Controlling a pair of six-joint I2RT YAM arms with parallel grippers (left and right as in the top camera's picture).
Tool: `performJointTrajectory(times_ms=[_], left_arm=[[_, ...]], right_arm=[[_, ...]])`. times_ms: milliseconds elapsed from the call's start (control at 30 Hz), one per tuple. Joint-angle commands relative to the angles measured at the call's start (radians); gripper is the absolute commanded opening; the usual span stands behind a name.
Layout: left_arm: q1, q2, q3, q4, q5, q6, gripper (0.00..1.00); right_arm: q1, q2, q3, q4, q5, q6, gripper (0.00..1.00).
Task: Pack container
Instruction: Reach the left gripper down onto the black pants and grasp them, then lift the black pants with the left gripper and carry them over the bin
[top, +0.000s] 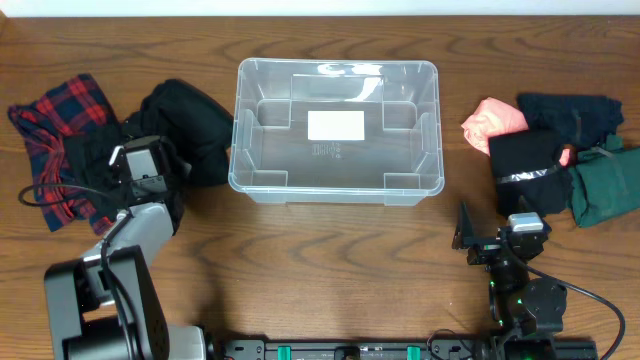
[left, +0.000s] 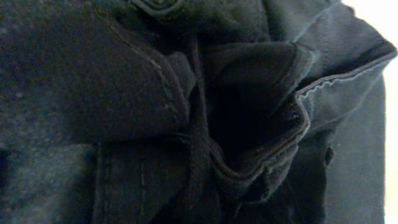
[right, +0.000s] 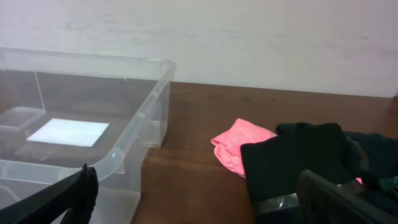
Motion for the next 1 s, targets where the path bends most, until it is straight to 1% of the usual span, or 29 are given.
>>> performJointTrajectory(times_ms=[0, 267, 367, 467, 600, 733, 867, 967], left_arm=[[-0.003, -0.096, 0.029, -0.037, 0.087, 0.095, 0.06], [-0.003, -0.340, 0.204, -0.370, 0.086, 0.251, 0.06], [-0.003, -0.407, 0.265, -0.459, 0.062, 0.272, 0.06], [-0.003, -0.459, 0.317, -0.515, 0.040, 0.275, 0.06], [-0.003, -0.505, 0.370, -0.547, 0.034, 0.274, 0.06], [-0.005, -0.536, 0.411, -0.571, 0.084, 0.203, 0.06], [-0.012, -0.558, 0.428, -0.568, 0.196, 0.092, 0.06], [-0.042, -0.567, 0.428, -0.563, 0.280, -0.001, 0.06]], right_arm=[[-0.013, -0.005, -0.003, -0.003, 0.003, 0.003, 0.99], [-0.013, -0.005, -0.003, -0.003, 0.003, 0.003, 0.99], [-0.013, -0.005, -0.003, -0.003, 0.003, 0.003, 0.99], [-0.013, -0.005, -0.003, -0.003, 0.003, 0.003, 0.99], [-0.013, -0.005, -0.003, -0.003, 0.003, 0.003, 0.99], [-0.013, -0.005, -0.003, -0.003, 0.003, 0.003, 0.99], [-0.013, -0.005, -0.003, -0.003, 0.003, 0.003, 0.99], [-0.013, -0.005, -0.003, -0.003, 0.003, 0.003, 0.99]])
